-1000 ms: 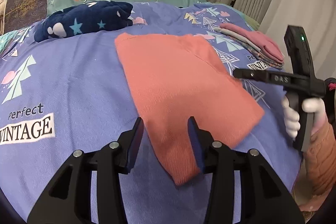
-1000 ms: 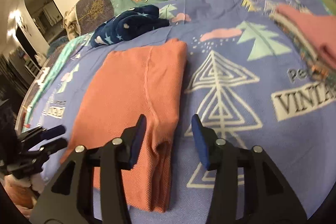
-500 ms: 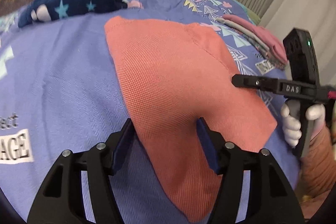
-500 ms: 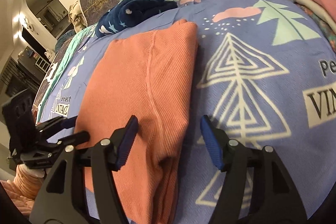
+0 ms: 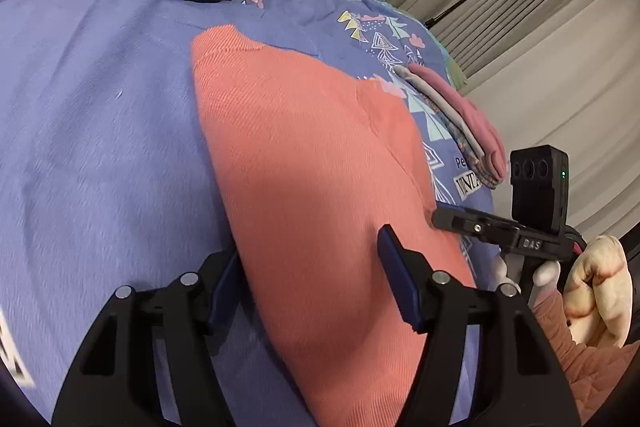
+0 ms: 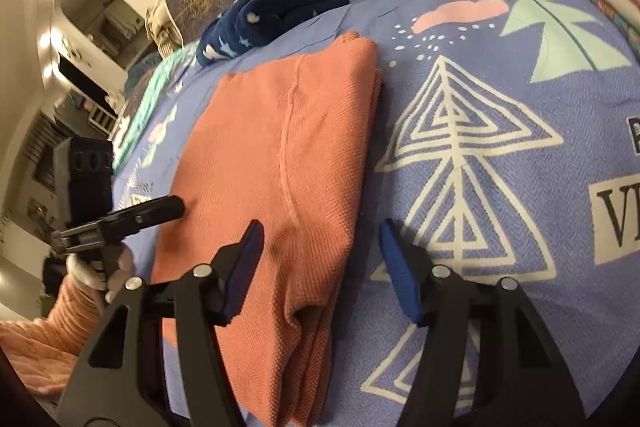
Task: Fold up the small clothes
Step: 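Grasp the end of the folded shirt with both tools and lift it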
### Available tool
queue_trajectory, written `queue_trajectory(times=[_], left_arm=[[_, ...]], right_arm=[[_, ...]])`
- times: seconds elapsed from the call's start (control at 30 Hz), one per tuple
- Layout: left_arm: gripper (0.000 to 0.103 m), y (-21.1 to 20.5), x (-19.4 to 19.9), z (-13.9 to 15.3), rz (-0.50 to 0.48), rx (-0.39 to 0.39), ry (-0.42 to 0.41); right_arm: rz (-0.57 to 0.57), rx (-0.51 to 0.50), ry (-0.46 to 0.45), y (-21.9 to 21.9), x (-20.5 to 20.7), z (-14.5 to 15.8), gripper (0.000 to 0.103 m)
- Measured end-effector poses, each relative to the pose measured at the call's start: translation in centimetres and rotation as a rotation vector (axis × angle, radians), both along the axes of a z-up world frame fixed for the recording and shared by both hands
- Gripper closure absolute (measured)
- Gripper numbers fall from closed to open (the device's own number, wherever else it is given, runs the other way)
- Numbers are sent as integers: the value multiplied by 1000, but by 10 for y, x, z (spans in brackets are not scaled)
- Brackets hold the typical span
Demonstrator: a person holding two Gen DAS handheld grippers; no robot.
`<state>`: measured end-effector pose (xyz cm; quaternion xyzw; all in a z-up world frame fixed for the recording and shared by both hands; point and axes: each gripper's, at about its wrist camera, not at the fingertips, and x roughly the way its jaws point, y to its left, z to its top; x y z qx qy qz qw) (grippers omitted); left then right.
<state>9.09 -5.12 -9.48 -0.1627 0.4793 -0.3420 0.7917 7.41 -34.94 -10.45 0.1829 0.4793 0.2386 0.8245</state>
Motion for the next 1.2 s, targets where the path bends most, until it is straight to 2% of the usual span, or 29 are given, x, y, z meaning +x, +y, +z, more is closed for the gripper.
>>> queue_trajectory(times=[0.03, 0.1, 0.17, 0.2, 0.27, 0.5, 0.7, 0.77, 0.87, 0.97, 1.07, 1.2], left_arm=[[38, -3, 3, 0, -7, 2, -3], [38, -5, 7, 0, -15, 2, -7], [39, -7, 9, -1, -24, -4, -11], [39, -9, 11, -1, -29, -8, -14], [39, -12, 16, -1, -35, -8, -17], [34, -17, 25, -2, -75, -19, -43], [24, -22, 26, 0, -96, -27, -60], [23, -23, 27, 0, -98, -23, -64], [16, -25, 27, 0, -118, -37, -67], [10, -29, 26, 1, -133, -30, -72], [4, -32, 25, 1, -131, -33, -78], [1, -35, 26, 2, -124, -23, -72]], right_arm=[[5, 11, 5, 0, 2, -1, 37], [31, 28, 5, 2, 6, -1, 26], [46, 31, -4, 7, 13, -2, 23], [43, 43, -1, 8, 18, -4, 18], [51, 90, -3, 11, 29, -5, 13], [58, 150, 6, 18, 55, -5, 12], [52, 103, -40, 24, 48, -3, 13], [44, 102, -42, 23, 47, -2, 13], [11, 113, -61, 20, 48, -2, 14], [48, 101, -110, 28, 45, -2, 2], [67, 32, -130, 38, 44, -2, 2], [62, 30, -120, 38, 46, -2, 2]])
